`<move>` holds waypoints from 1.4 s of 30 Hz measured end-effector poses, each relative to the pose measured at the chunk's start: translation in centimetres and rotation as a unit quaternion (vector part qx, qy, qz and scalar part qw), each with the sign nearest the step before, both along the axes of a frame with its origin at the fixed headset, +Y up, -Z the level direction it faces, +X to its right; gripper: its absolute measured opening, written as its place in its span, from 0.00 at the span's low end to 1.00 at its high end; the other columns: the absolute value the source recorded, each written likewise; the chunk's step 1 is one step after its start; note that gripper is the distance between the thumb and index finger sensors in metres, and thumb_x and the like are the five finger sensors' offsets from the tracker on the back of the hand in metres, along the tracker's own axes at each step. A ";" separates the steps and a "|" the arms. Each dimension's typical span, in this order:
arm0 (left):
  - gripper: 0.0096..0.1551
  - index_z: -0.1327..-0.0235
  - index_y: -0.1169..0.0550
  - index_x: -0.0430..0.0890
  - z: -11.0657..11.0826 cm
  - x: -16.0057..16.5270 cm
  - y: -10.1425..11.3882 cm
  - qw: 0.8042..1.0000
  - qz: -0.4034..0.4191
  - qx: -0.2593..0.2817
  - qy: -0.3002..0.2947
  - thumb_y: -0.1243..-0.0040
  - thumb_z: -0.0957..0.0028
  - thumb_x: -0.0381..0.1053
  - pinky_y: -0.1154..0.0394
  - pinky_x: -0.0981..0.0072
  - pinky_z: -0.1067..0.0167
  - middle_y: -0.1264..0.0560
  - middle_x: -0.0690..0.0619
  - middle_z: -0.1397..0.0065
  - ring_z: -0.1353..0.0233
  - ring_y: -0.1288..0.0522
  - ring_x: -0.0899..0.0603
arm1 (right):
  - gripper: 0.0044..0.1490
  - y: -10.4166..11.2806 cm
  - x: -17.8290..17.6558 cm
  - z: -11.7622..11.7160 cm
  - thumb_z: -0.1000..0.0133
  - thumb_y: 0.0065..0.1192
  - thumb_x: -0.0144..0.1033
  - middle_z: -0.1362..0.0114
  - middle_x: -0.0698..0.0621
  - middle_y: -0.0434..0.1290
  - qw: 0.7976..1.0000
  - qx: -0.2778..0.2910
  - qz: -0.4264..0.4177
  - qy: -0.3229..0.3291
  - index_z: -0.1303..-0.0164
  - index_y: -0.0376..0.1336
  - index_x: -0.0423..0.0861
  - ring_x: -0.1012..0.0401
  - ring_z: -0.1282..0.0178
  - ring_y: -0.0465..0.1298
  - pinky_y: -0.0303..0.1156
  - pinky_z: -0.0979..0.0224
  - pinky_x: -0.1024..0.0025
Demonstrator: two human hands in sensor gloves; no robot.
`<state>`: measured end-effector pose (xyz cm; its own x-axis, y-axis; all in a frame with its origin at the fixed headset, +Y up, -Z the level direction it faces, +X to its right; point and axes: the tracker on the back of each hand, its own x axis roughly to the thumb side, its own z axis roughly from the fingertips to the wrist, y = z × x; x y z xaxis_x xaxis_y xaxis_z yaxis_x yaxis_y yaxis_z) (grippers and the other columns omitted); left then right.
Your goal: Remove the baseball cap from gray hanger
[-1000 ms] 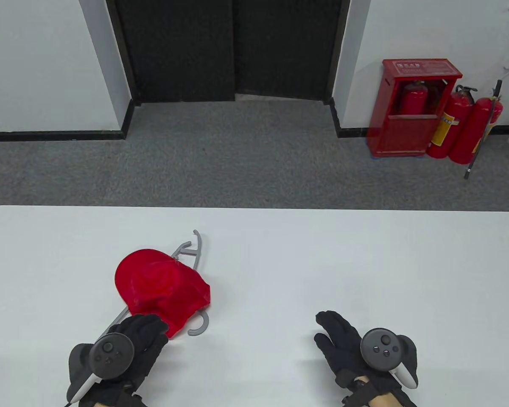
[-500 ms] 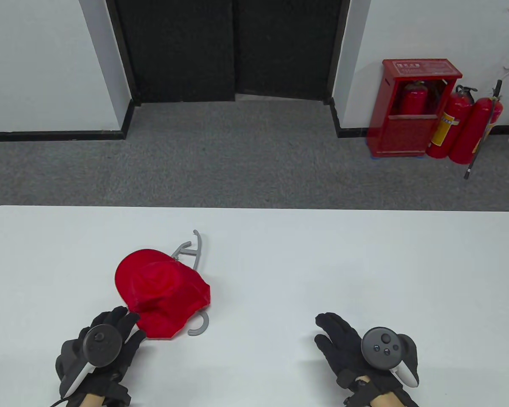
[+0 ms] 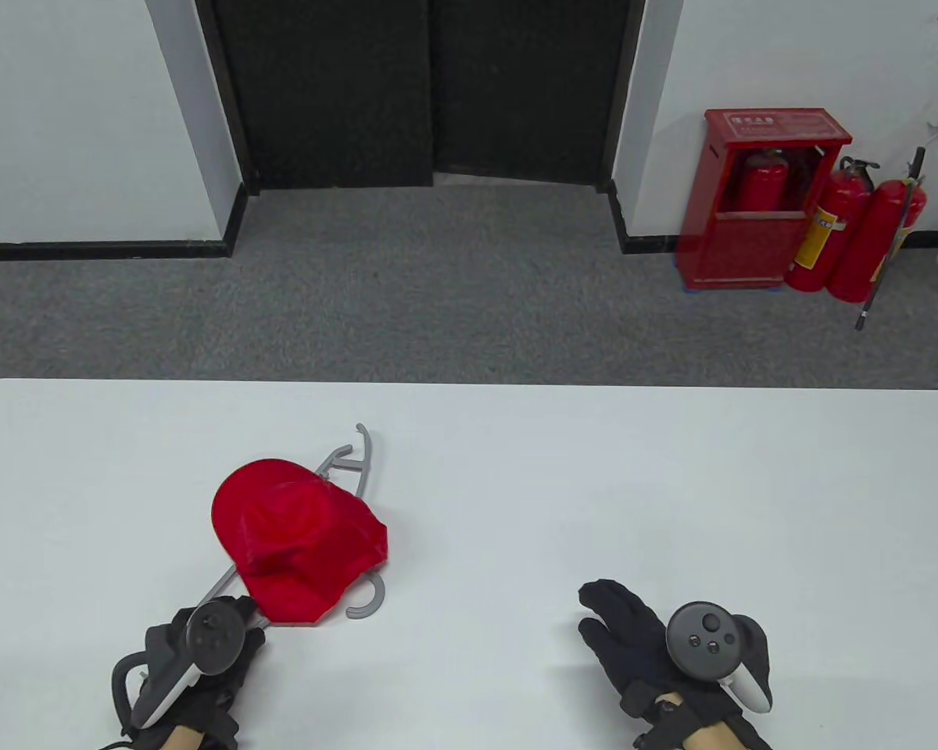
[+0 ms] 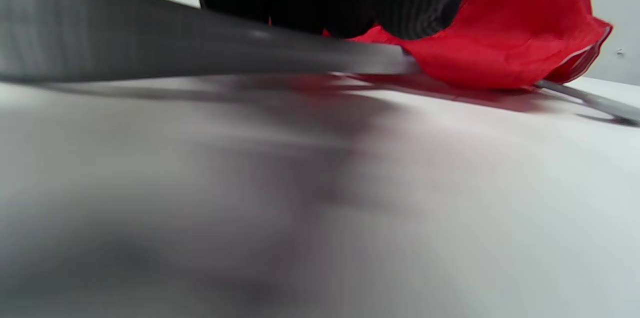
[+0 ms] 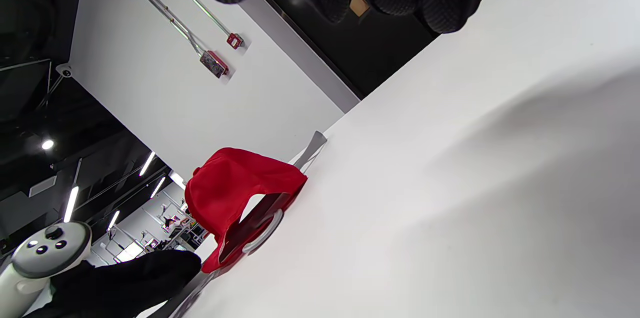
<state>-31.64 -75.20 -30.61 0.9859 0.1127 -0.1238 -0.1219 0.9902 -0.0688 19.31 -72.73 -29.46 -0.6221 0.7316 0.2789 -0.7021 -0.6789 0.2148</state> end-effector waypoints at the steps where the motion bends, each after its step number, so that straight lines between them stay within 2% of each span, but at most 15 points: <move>1: 0.29 0.26 0.22 0.56 0.0 0.0 0.0 1.000 0.001 -0.002 0.001 0.33 0.41 0.57 0.38 0.27 0.28 0.23 0.49 0.20 0.24 0.24 0.36 | 0.40 0.0 0.0 0.0 0.36 0.50 0.50 0.14 0.30 0.56 1.000 -0.001 0.003 0.002 0.17 0.56 0.40 0.30 0.22 0.62 0.58 0.30 0.22; 6: 0.28 0.27 0.21 0.57 0.0 0.3 -0.2 1.000 -0.014 -0.019 0.002 0.32 0.41 0.57 0.39 0.26 0.27 0.23 0.51 0.20 0.24 0.25 0.38 | 0.40 0.0 0.0 0.0 0.36 0.50 0.50 0.14 0.29 0.56 1.000 -0.002 0.002 0.002 0.18 0.57 0.39 0.30 0.22 0.62 0.58 0.30 0.22; 11: 0.28 0.27 0.22 0.56 0.0 0.9 -0.9 0.999 -0.042 -0.022 -0.005 0.32 0.41 0.56 0.39 0.26 0.27 0.24 0.50 0.20 0.24 0.25 0.37 | 0.40 -0.1 -0.1 0.0 0.36 0.50 0.50 0.14 0.29 0.56 1.000 -0.009 0.000 0.006 0.18 0.57 0.39 0.30 0.22 0.62 0.58 0.30 0.22; 17: 0.23 0.33 0.19 0.53 0.0 1.0 -0.9 0.999 -0.046 -0.023 0.000 0.30 0.42 0.53 0.39 0.26 0.27 0.24 0.50 0.21 0.25 0.24 0.37 | 0.40 -0.2 -0.2 0.0 0.36 0.50 0.50 0.14 0.29 0.56 1.000 -0.011 0.004 0.008 0.18 0.57 0.39 0.31 0.22 0.63 0.57 0.30 0.22; 22: 0.23 0.32 0.21 0.53 0.0 1.0 -0.9 0.999 -0.047 -0.023 -0.007 0.33 0.40 0.51 0.40 0.25 0.26 0.26 0.50 0.19 0.24 0.25 0.37 | 0.40 -0.2 -0.3 0.0 0.36 0.50 0.50 0.14 0.29 0.56 1.000 -0.014 0.001 0.010 0.18 0.57 0.39 0.30 0.22 0.63 0.58 0.30 0.22; 29: 0.24 0.28 0.27 0.57 0.1 0.5 1.0 1.000 -0.006 0.031 -0.004 0.39 0.38 0.50 0.40 0.24 0.26 0.22 0.51 0.24 0.26 0.21 0.40 | 0.40 0.1 -0.1 0.1 0.36 0.50 0.50 0.14 0.29 0.56 1.000 -0.009 0.000 0.010 0.18 0.57 0.39 0.31 0.22 0.63 0.58 0.30 0.22; 37: 0.24 0.27 0.26 0.58 0.7 -0.4 3.3 0.988 0.111 0.107 -0.006 0.43 0.38 0.50 0.42 0.24 0.26 0.21 0.50 0.32 0.33 0.21 0.41 | 0.40 0.3 0.1 0.1 0.36 0.50 0.50 0.14 0.29 0.57 1.000 -0.006 0.000 0.010 0.18 0.58 0.39 0.31 0.23 0.63 0.58 0.30 0.22; 42: 0.25 0.27 0.25 0.57 0.9 -1.2 4.1 0.975 0.192 0.111 -0.004 0.43 0.39 0.50 0.40 0.26 0.26 0.19 0.50 0.35 0.35 0.20 0.41 | 0.40 0.5 0.3 0.1 0.36 0.50 0.50 0.14 0.29 0.57 1.000 -0.002 -0.003 0.005 0.18 0.58 0.39 0.31 0.23 0.64 0.58 0.30 0.22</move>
<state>-32.82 -71.14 -29.68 0.8668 0.4964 -0.0480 -0.4863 0.8626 0.1391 19.61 -72.21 -29.37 -0.6145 0.7365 0.2825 -0.7041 -0.6736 0.2247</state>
